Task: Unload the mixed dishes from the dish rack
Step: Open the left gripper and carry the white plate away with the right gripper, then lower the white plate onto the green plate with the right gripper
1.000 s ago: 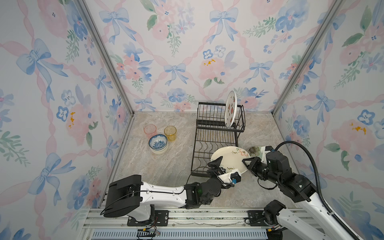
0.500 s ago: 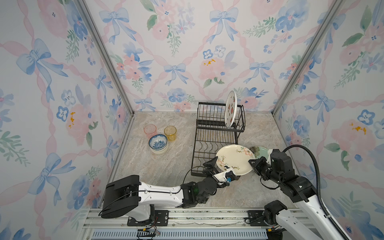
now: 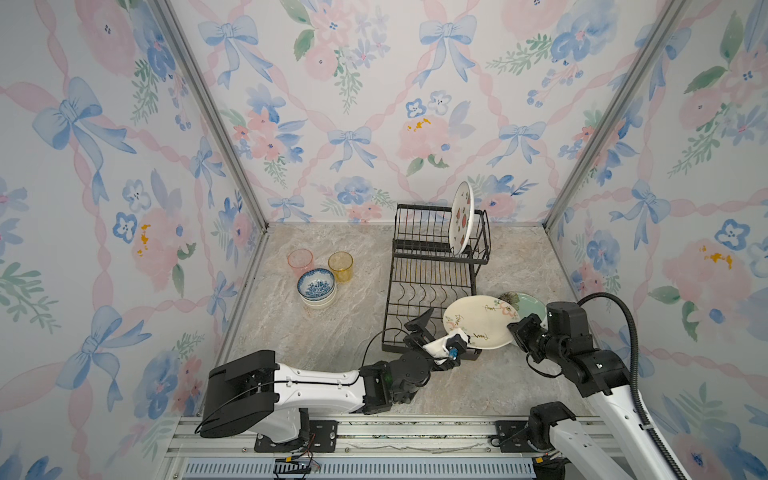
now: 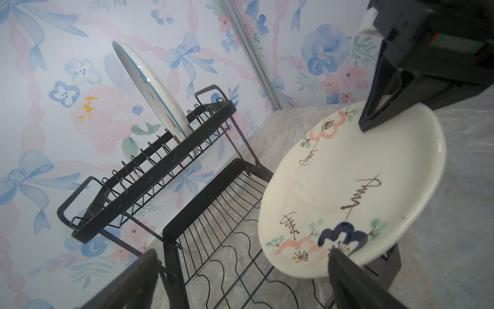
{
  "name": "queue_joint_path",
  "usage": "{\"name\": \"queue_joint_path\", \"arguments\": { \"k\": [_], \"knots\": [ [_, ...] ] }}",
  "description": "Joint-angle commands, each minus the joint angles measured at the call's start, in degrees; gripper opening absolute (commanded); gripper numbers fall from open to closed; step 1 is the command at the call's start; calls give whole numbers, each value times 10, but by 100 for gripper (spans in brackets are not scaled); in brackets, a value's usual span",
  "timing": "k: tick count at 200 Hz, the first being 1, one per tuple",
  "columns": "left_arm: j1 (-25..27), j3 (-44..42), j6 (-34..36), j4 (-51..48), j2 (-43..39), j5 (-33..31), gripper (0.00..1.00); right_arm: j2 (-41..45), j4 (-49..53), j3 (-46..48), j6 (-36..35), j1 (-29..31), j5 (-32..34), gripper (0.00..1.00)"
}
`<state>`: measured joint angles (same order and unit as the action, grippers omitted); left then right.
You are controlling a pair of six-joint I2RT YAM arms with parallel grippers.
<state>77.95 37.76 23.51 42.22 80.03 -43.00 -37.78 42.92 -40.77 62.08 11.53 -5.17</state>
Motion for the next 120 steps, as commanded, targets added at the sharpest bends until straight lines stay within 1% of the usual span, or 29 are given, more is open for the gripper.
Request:
{"name": "queue_joint_path", "arguments": {
  "k": [1,50,87,102,120],
  "knots": [
    [-3,-18,-25,20,-17,1,98,11,-16,-9,-9,-19,-24,0],
    [-3,-37,-50,20,-33,8,98,23,16,-17,-21,-58,-21,0],
    [-5,-46,-60,19,-47,8,98,31,44,-30,-43,-107,-22,0],
    [-7,-52,-68,20,-55,14,98,32,52,-34,-54,-137,-36,0],
    [-9,-56,-76,19,-62,18,98,33,49,-35,-60,-183,-73,0]
  ]
}}
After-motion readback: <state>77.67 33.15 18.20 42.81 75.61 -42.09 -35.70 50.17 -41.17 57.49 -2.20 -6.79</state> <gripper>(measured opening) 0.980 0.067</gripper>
